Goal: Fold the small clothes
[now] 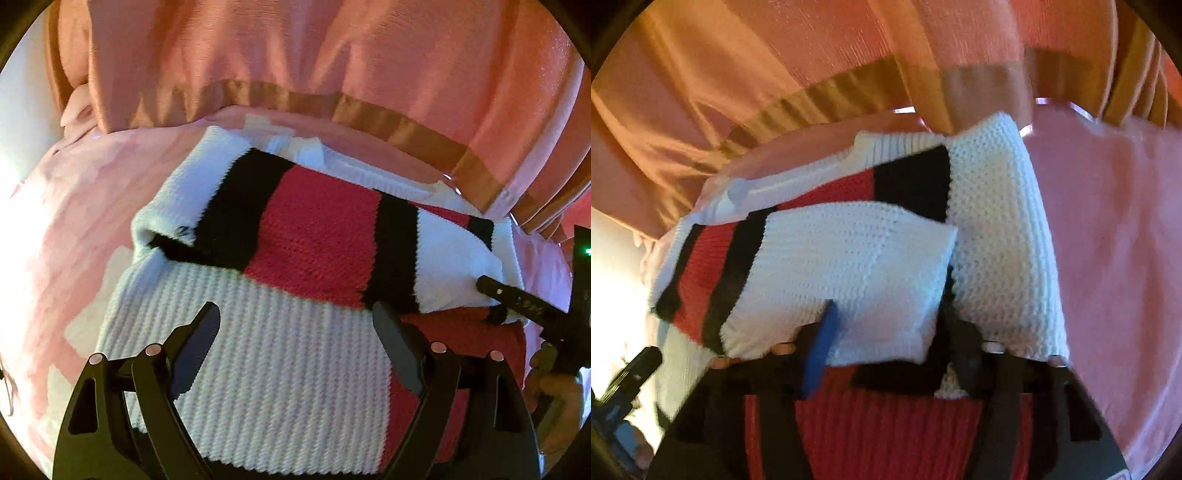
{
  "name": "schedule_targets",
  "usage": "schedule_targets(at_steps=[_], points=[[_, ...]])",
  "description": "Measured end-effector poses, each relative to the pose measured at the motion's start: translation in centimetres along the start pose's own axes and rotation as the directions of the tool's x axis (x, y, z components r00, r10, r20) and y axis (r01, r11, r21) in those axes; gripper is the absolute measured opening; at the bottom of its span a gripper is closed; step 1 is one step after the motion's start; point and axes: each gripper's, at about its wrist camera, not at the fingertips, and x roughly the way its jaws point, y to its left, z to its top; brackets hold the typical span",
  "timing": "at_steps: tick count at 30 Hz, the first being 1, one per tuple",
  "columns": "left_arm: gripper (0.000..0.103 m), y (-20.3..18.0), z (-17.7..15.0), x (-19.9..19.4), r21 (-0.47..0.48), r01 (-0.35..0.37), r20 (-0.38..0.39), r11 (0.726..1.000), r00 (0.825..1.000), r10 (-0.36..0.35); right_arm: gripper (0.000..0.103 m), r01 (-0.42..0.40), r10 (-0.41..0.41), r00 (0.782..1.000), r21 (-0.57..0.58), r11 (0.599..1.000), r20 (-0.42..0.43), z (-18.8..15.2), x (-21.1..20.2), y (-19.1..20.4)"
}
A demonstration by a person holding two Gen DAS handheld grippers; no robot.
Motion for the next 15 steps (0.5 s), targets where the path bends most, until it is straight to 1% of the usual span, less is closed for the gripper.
schedule_targets(at_steps=[1,3,4,5,6,7,8,10,11,12,14,15], points=[[0.082,0.0,0.1,0.1,-0.005,0.003,0.002,1.0,1.0,-0.003,0.008,-0.022,0.022,1.0,0.012,1.0,0.019,0.4,-0.7,0.1],[0.082,0.5,0.6,0.2,-0.025,0.006,0.009,1.0,1.0,-0.005,0.008,-0.038,0.041,0.993,-0.029,0.999,0.113,1.6,-4.0,1.3],[0.082,0.8,0.8,0.3,-0.038,0.007,0.009,0.999,1.0,-0.007,0.008,-0.032,0.041,0.987,-0.055,0.998,0.156,2.2,-5.5,1.7],[0.082,1.2,1.0,0.5,-0.051,0.013,0.007,0.999,1.0,-0.012,0.007,-0.009,0.026,0.978,-0.081,0.997,0.206,2.7,-7.0,1.9],[0.082,1.7,1.3,0.7,-0.07,0.018,0.002,0.997,1.0,-0.018,0.007,0.021,0.0,0.976,-0.097,0.995,0.22,3.0,-7.3,1.8],[0.082,2.3,1.5,1.1,-0.092,0.023,-0.006,0.995,1.0,-0.024,0.007,0.076,-0.053,0.977,-0.106,0.991,0.207,3.0,-6.6,1.2],[0.082,2.7,1.6,1.4,-0.108,0.033,-0.013,0.994,0.999,-0.035,0.008,0.096,-0.079,0.982,-0.092,0.991,0.173,2.8,-5.6,0.3],[0.082,4.2,2.0,2.7,-0.195,0.088,-0.045,0.977,0.994,-0.098,0.008,0.091,-0.091,0.994,0.004,0.996,0.052,1.5,-2.2,-2.6],[0.082,5.1,2.2,3.2,-0.245,0.113,-0.052,0.963,0.99,-0.13,0.008,0.083,-0.083,0.996,0.023,0.996,0.032,1.2,-1.6,-3.0],[0.079,6.3,2.6,4.0,-0.313,0.147,-0.049,0.938,0.984,-0.171,0.008,0.075,-0.076,0.996,0.026,0.997,0.041,1.2,-1.5,-2.9],[0.074,8.2,3.4,5.1,-0.391,0.183,-0.033,0.902,0.977,-0.213,0.008,0.063,-0.063,0.996,-0.001,0.998,0.065,1.7,-2.2,-2.0],[0.07,8.8,3.7,5.4,-0.411,0.184,-0.026,0.893,0.977,-0.213,0.008,0.049,-0.048,0.996,-0.011,0.999,0.08,1.9,-2.7,-1.8]])
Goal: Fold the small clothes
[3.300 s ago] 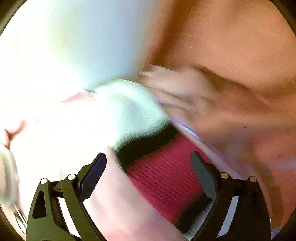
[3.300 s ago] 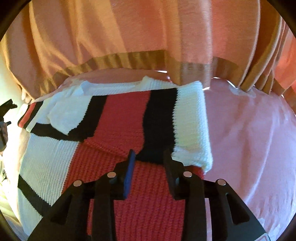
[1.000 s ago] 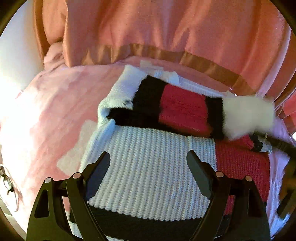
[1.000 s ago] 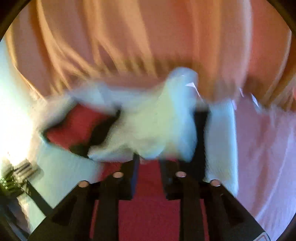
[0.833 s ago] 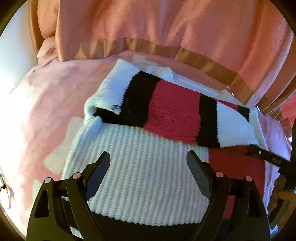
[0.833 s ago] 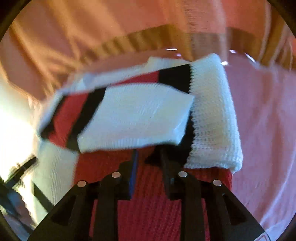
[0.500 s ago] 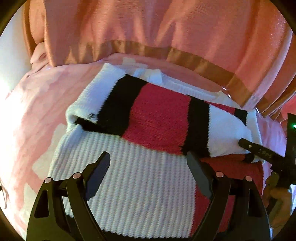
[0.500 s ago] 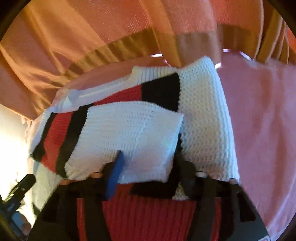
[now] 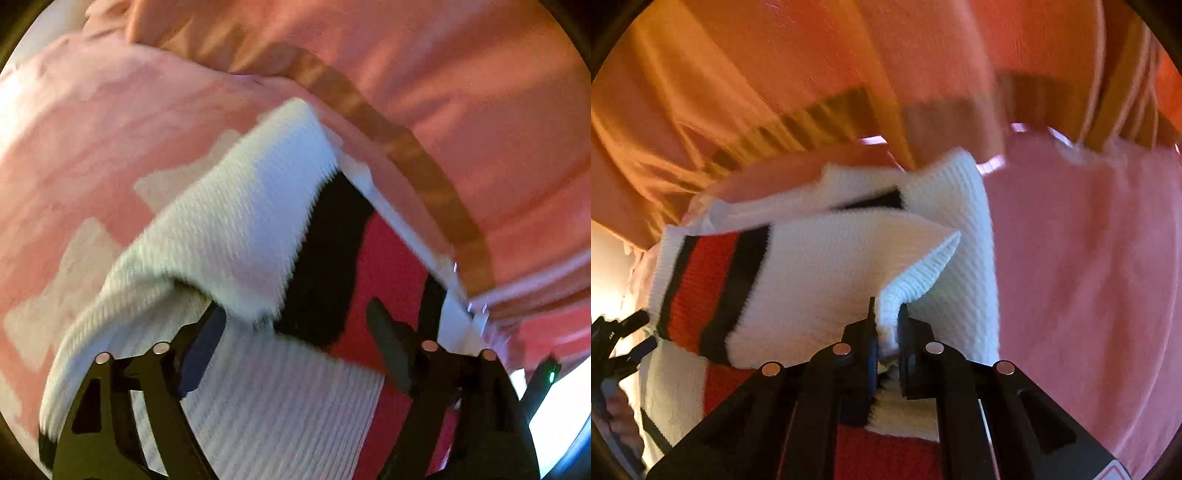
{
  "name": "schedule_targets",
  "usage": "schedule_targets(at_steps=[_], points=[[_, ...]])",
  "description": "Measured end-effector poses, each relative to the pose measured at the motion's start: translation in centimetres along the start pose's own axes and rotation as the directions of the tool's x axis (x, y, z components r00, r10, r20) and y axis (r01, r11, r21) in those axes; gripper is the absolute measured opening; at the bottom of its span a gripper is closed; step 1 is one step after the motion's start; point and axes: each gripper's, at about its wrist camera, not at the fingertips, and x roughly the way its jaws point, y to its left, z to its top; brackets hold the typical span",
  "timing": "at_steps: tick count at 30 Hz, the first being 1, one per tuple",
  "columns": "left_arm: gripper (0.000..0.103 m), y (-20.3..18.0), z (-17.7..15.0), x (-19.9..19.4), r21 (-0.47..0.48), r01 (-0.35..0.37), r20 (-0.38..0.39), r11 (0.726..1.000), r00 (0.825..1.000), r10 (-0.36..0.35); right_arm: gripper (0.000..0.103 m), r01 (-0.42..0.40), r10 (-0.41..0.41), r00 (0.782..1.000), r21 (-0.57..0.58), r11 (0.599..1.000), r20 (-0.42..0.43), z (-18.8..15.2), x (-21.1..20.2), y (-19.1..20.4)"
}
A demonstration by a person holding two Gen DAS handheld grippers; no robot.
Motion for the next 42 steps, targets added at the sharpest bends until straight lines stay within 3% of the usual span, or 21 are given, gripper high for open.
schedule_targets(at_steps=[2,4,6,7,10,12,14,16,18,20,21,24,28,31,39,42], points=[[0.063,1.1,1.0,0.2,-0.039,-0.004,0.021,0.999,1.0,0.005,0.008,0.006,-0.006,1.0,-0.02,1.0,-0.006,0.0,-0.1,0.2],[0.043,2.4,1.7,0.5,-0.07,0.003,0.017,0.998,1.0,-0.001,0.008,0.006,-0.007,1.0,-0.008,1.0,-0.024,-0.2,0.4,-0.1],[0.015,3.3,2.1,0.4,-0.074,-0.042,0.031,0.996,0.999,0.044,0.008,-0.016,0.016,1.0,0.014,1.0,-0.011,0.0,0.1,0.2],[0.014,3.4,2.3,0.2,-0.07,-0.059,0.048,0.996,0.997,0.062,0.008,-0.042,0.042,0.999,0.013,0.999,0.016,0.4,-0.8,0.6],[0.012,3.0,2.5,-1.1,-0.03,-0.141,0.115,0.99,0.983,0.143,0.008,-0.063,0.067,0.995,-0.046,0.997,0.077,1.1,-2.8,1.6],[0.012,2.4,2.3,-0.7,0.038,-0.221,0.144,0.975,0.966,0.213,0.008,0.042,-0.042,0.999,-0.084,0.996,0.005,0.3,-0.4,0.9],[0.012,2.1,1.8,0.0,0.075,-0.265,0.14,0.961,0.957,0.253,0.008,0.03,-0.03,0.997,0.004,1.0,-0.075,-0.7,1.8,-0.8],[0.012,1.9,1.7,0.1,0.089,-0.292,0.161,0.952,0.948,0.275,0.008,0.001,-0.001,0.999,0.006,1.0,-0.037,0.4,0.4,-0.1],[0.012,1.7,1.7,0.2,0.104,-0.308,0.17,0.946,0.942,0.288,0.008,0.006,-0.003,0.999,-0.074,0.997,0.041,1.3,-1.6,1.1],[0.012,1.9,1.8,0.5,0.106,-0.31,0.164,0.945,0.943,0.29,0.008,0.039,-0.038,0.999,-0.075,0.996,0.011,0.9,-0.7,0.3],[0.013,2.0,1.7,0.6,0.107,-0.31,0.161,0.945,0.943,0.291,0.009,0.051,-0.054,0.997,-0.042,0.998,-0.053,0.2,0.9,-0.9],[0.013,1.8,1.2,1.0,0.129,-0.336,0.169,0.933,0.935,0.313,0.011,0.034,-0.034,0.998,-0.003,0.999,-0.057,0.3,0.9,-1.6],[0.014,1.4,0.9,1.3,0.154,-0.363,0.19,0.919,0.924,0.333,0.016,0.055,-0.053,0.998,-0.069,0.996,0.035,1.0,-1.7,-0.1],[0.014,1.6,1.1,1.3,0.142,-0.363,0.189,0.921,0.923,0.335,0.016,0.113,-0.112,0.993,-0.047,0.992,0.024,0.4,-1.4,-1.0],[0.014,1.4,1.0,1.1,0.149,-0.37,0.197,0.917,0.92,0.339,0.019,0.076,-0.078,0.994,-0.022,0.997,-0.078,-0.8,1.0,-1.5],[0.014,1.3,0.8,1.1,0.16,-0.384,0.203,0.909,0.914,0.35,0.017,0.081,-0.083,0.994,-0.027,0.996,-0.073,-0.8,0.7,-1.7]])
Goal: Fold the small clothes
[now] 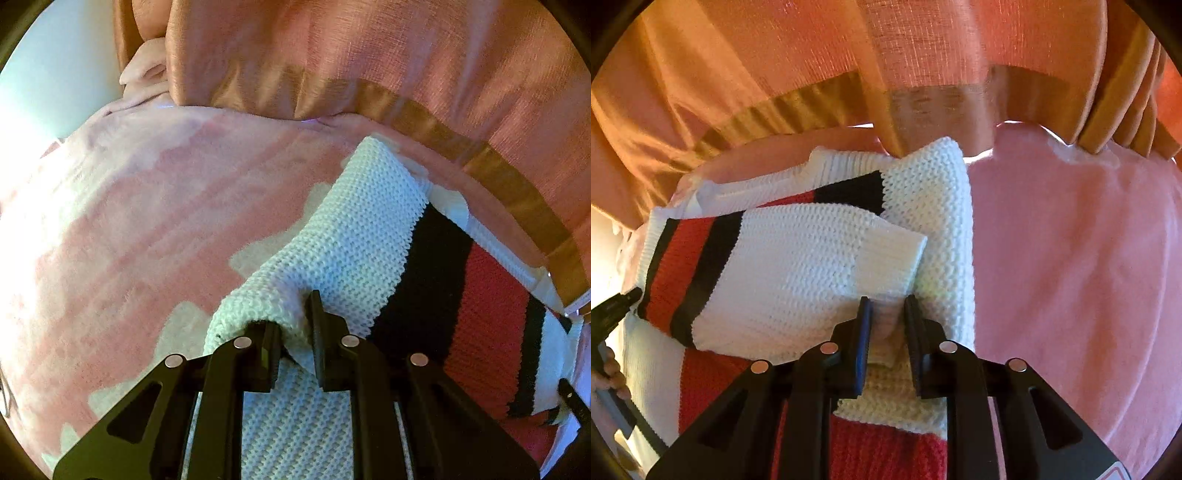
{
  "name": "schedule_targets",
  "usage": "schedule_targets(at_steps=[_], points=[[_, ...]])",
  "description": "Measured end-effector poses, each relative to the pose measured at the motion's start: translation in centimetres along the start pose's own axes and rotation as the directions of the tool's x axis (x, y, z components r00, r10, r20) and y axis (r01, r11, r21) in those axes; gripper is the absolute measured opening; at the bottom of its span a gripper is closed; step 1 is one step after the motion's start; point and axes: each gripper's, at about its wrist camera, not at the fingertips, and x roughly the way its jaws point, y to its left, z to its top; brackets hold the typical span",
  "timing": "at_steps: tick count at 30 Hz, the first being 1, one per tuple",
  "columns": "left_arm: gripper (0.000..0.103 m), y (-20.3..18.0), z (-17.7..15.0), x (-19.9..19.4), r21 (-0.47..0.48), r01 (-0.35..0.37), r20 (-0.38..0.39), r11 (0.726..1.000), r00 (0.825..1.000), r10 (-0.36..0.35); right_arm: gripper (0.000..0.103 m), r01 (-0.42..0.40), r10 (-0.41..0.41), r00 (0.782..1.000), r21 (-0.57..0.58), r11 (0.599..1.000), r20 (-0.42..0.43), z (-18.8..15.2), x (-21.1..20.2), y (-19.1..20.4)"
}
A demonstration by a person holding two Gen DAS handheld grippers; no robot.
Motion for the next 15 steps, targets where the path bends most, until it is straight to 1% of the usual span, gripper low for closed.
schedule_targets(at_steps=[2,3,4,5,7,8,10,11,12,14,15], points=[[0.014,-0.3,-0.1,-0.1,0.018,-0.016,0.005,1.0,1.0,0.015,0.016,-0.016,0.016,0.999,-0.001,1.0,0.033,0.4,-1.1,0.4],[0.014,-0.6,-0.3,-0.2,0.033,-0.027,0.01,0.999,1.0,0.026,0.016,-0.012,0.013,0.999,-0.021,1.0,0.046,0.4,-1.5,0.7],[0.014,-1.0,-0.4,-0.4,0.053,-0.039,0.017,0.998,0.999,0.038,0.016,0.017,-0.016,0.999,-0.044,0.999,0.031,0.2,-1.1,0.8],[0.014,-1.2,-0.6,-0.6,0.066,-0.047,0.02,0.997,0.999,0.046,0.016,0.047,-0.048,0.999,-0.051,0.998,-0.008,-0.3,-0.2,0.6],[0.015,-2.2,-1.2,-1.4,0.109,-0.051,0.025,0.993,0.998,0.049,0.015,0.026,-0.026,1.0,0.002,1.0,-0.005,-0.6,-0.3,0.1],[0.016,-2.6,-1.4,-1.8,0.129,-0.058,0.032,0.99,0.998,0.054,0.016,0.026,-0.026,1.0,0.009,1.0,-0.012,-0.4,-0.7,0.2],[0.018,-3.3,-2.0,-2.9,0.164,-0.059,0.057,0.985,0.997,0.05,0.016,0.01,-0.01,0.999,-0.001,1.0,0.033,-0.2,-2.8,0.9],[0.023,-3.6,-2.2,-3.4,0.178,-0.059,0.068,0.982,0.997,0.047,0.016,0.005,-0.005,0.999,-0.013,1.0,0.041,-0.4,-3.4,1.3],[0.027,-4.0,-2.5,-3.9,0.2,-0.065,0.082,0.978,0.995,0.049,0.016,0.003,-0.002,0.999,-0.021,1.0,0.039,-0.6,-3.7,1.5],[0.028,-4.2,-2.9,-4.5,0.214,-0.062,0.087,0.975,0.995,0.044,0.016,0.003,-0.003,1.0,-0.029,1.0,0.017,-1.4,-3.8,1.8],[0.028,-4.2,-3.2,-4.9,0.217,-0.044,0.084,0.975,0.996,0.027,0.016,0.003,-0.003,1.0,-0.026,1.0,0.0,-1.9,-3.7,1.7]])
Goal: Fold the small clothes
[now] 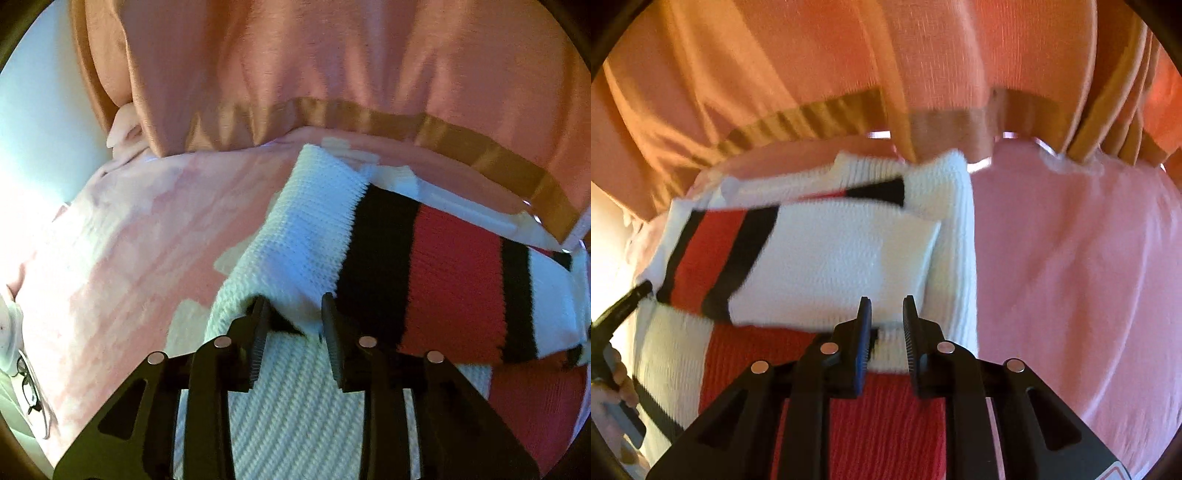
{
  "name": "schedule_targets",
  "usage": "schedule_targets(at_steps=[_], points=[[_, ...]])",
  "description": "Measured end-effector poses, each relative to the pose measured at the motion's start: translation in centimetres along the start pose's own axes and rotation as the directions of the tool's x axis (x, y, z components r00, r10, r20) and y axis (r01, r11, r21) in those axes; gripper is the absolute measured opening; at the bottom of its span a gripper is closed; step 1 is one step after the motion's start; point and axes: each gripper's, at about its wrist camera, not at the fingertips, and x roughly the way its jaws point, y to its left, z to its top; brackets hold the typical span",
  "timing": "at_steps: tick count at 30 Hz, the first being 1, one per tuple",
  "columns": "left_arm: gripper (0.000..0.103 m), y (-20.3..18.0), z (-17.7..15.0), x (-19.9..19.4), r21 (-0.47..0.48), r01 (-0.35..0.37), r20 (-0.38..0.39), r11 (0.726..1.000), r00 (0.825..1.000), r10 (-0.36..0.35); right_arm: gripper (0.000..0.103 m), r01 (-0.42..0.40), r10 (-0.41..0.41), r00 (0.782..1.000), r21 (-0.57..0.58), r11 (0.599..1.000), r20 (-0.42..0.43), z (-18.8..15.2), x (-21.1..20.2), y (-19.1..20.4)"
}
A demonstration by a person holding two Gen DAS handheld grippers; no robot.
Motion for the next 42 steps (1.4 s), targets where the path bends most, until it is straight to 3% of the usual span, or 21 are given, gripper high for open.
schedule_targets(at_steps=[3,7,9,11,13,15,17,21,24,28,31,35,42], points=[[0.029,-0.5,-0.1,-0.7,0.026,0.043,0.008,0.999,0.999,-0.043,0.016,0.019,-0.019,0.999,-0.013,1.0,-0.03,-0.4,1.6,0.1],[0.032,0.1,0.7,1.1,0.016,0.024,-0.006,1.0,1.0,-0.023,0.014,0.045,-0.046,0.998,-0.009,0.999,-0.031,-0.4,2.4,0.2],[0.031,1.4,1.1,2.9,-0.023,-0.004,-0.035,1.0,0.999,0.003,0.014,0.038,-0.037,0.999,-0.025,0.999,0.025,0.0,0.6,1.3],[0.03,2.0,1.2,3.4,-0.032,-0.009,-0.04,0.999,0.999,0.008,0.014,-0.027,0.031,0.997,-0.059,0.998,0.067,1.0,-0.8,3.4],[0.03,1.8,1.4,3.4,-0.011,-0.028,-0.029,1.0,0.999,0.027,0.014,-0.114,0.122,0.99,-0.113,0.987,0.072,2.6,-0.8,7.4],[0.03,1.6,1.3,3.6,-0.004,-0.046,-0.03,0.999,0.999,0.046,0.014,-0.209,0.215,0.976,-0.152,0.966,0.025,4.4,1.1,11.6],[0.031,1.6,1.1,4.0,-0.009,-0.051,-0.038,0.999,0.998,0.051,0.014,-0.258,0.258,0.966,-0.207,0.944,-0.031,5.9,3.8,15.9],[0.031,1.8,1.1,4.2,0.0,-0.045,-0.04,0.999,0.998,0.045,0.013,-0.287,0.262,0.957,-0.313,0.905,-0.122,7.8,10.0,24.9],[0.031,2.4,1.4,4.3,-0.008,-0.014,-0.054,1.0,0.998,0.014,0.013,-0.286,0.246,0.957,-0.359,0.888,-0.153,9.1,13.7,29.3],[0.032,3.0,1.7,4.8,-0.009,-0.003,-0.061,1.0,0.998,0.002,0.012,-0.214,0.178,0.976,-0.42,0.882,-0.124,10.5,17.0,32.8],[0.032,3.0,1.8,5.0,-0.001,0.0,-0.064,1.0,0.998,0.0,0.011,-0.238,0.207,0.971,-0.363,0.901,-0.123,11.3,16.0,32.4],[0.031,2.9,1.8,4.2,-0.018,0.015,-0.063,1.0,0.998,-0.016,0.012,-0.195,0.206,0.978,-0.354,0.915,-0.006,9.6,9.0,26.8],[0.037,-0.2,0.6,0.6,0.034,0.026,-0.013,0.999,1.0,-0.025,0.012,0.031,-0.012,0.997,-0.265,0.964,0.075,3.2,-0.5,10.8]])
